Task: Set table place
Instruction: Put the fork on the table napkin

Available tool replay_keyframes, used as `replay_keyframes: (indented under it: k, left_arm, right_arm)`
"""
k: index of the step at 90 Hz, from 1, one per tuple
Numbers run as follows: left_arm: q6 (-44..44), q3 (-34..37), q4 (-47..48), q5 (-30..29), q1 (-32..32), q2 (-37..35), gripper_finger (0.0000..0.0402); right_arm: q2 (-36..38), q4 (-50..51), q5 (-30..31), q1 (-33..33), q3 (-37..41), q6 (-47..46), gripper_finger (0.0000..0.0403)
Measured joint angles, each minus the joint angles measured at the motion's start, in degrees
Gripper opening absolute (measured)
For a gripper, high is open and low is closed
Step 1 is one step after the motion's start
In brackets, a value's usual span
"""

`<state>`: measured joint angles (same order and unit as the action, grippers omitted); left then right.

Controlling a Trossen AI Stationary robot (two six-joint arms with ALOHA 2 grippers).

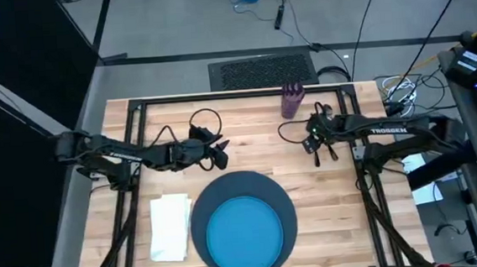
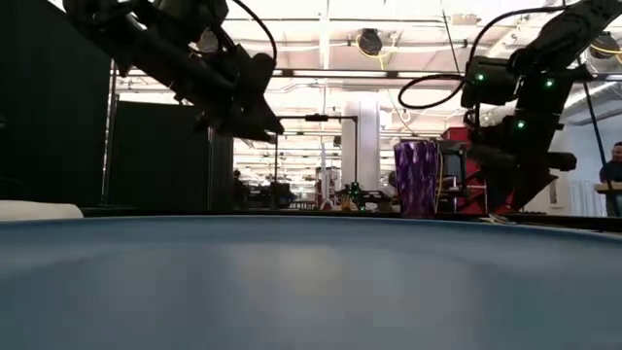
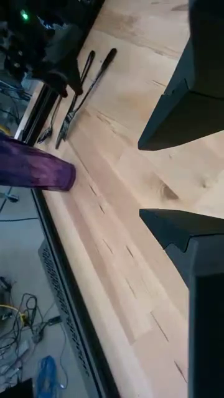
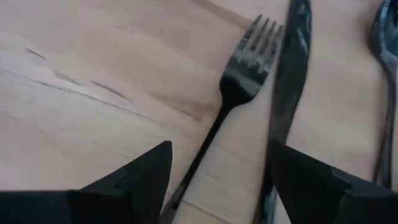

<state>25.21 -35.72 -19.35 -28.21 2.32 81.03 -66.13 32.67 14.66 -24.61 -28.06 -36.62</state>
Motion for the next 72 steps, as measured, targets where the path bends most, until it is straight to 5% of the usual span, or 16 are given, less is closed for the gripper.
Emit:
replay_keyframes:
  k: [44, 72]
  left_arm:
    - [-1.7, 0.0, 0.7, 2.8, -0.7, 0.0, 0.0150]
    - [-2.0, 0.0, 0.8, 2.8, -0.9, 0.0, 0.0150]
  right_arm:
    - [-13.4, -8.6, -0.2, 0.3, -0.5, 1.1, 0.0188]
    - [-12.4, -9.7, -1.5, 0.4, -0.2, 4.0, 0.0023]
